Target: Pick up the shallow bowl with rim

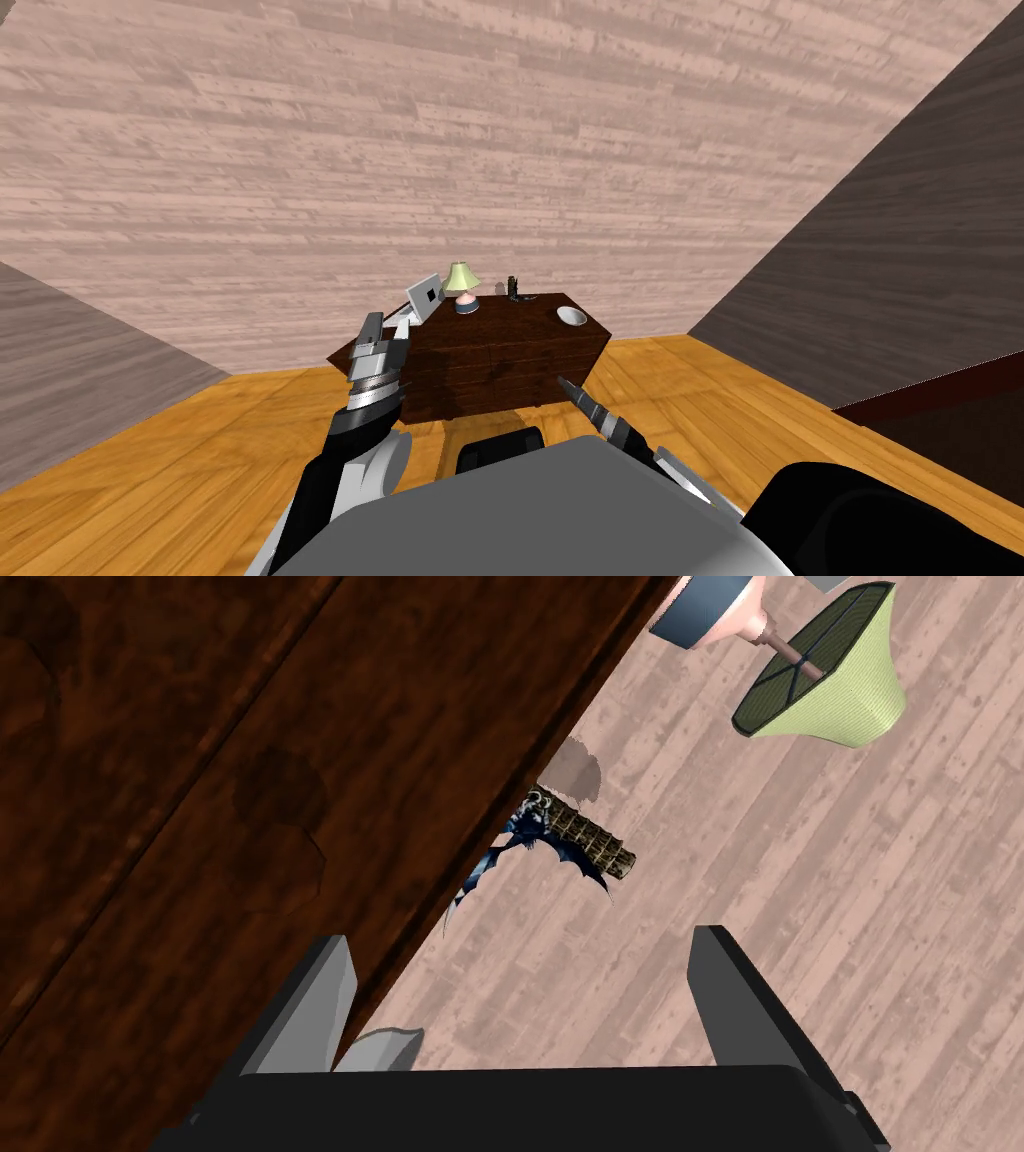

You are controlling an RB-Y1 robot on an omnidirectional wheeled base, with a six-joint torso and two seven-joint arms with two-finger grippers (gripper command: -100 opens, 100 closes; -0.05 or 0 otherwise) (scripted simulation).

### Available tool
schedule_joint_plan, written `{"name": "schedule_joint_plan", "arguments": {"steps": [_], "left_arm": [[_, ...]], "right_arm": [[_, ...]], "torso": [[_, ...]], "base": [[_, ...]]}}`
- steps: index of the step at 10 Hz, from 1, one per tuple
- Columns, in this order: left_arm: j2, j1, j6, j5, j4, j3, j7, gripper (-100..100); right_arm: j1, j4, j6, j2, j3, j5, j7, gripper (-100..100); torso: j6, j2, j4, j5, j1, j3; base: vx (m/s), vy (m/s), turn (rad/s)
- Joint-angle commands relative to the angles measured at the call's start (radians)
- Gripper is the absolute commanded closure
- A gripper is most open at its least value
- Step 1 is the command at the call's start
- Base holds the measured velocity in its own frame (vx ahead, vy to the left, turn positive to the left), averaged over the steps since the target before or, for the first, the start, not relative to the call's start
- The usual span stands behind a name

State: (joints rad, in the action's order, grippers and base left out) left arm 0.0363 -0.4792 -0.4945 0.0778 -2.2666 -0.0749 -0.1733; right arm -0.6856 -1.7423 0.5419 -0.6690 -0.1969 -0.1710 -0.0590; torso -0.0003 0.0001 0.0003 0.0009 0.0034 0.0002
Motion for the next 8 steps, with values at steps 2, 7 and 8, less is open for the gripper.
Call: {"name": "schedule_joint_plan", "arguments": {"steps": [2, 7, 8], "left_arm": [[0.0, 0.0, 0.0, 0.0, 0.0, 0.0, 0.0, 0], [0.0, 0.0, 0.0, 0.0, 0.0, 0.0, 0.0, 0], [0.0, 0.0, 0.0, 0.0, 0.0, 0.0, 0.0, 0]], "right_arm": [[-0.022, 0.071, 0.003, -0.074, -0.01, -0.033, -0.014, -100], [-0.036, 0.205, 0.0, -0.177, -0.029, -0.082, -0.029, -100], [-0.043, 0.245, 0.0, -0.222, -0.039, -0.107, -0.038, -100]], "torso": [[0.001, 0.0, 0.0, 0.0, -0.001, 0.0], [0.0, 0.0, 0.0, 0.0, 0.0, 0.0], [0.001, 0.0, 0.0, 0.0, -0.001, 0.0]], "base": [[0.001, 0.059, 0.123], [0.007, 0.065, 0.141], [0.009, 0.073, 0.188]]}}
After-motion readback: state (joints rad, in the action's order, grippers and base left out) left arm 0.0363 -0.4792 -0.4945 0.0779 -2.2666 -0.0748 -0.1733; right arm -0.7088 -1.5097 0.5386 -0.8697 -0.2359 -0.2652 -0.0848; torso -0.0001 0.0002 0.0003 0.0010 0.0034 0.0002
